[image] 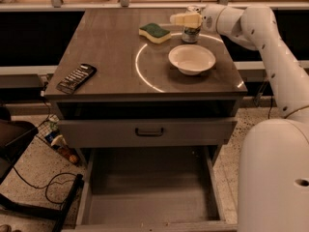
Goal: Move 7up can near rxbar chocolate
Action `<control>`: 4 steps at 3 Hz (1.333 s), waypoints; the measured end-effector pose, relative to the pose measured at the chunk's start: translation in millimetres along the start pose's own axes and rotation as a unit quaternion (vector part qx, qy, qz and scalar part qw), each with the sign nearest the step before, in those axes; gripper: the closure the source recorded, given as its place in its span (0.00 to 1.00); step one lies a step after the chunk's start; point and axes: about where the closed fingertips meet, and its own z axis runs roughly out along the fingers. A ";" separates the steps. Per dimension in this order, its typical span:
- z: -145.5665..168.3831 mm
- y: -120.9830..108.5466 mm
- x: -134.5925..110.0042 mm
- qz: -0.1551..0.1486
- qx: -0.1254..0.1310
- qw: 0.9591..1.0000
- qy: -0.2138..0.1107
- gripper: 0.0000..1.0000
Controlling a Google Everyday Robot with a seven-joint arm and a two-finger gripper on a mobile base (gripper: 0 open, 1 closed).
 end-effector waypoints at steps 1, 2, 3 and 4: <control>8.9 -2.5 14.9 0.012 -0.001 1.000 0.002 0.00; 18.5 -0.4 29.7 0.029 -0.004 1.000 -0.005 0.18; 22.5 3.1 30.7 0.030 -0.007 1.000 -0.004 0.49; 24.8 5.1 31.5 0.030 -0.009 0.999 -0.004 0.72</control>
Offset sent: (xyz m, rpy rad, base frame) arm 0.0132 0.0133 -0.0495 0.0972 0.0389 -0.0056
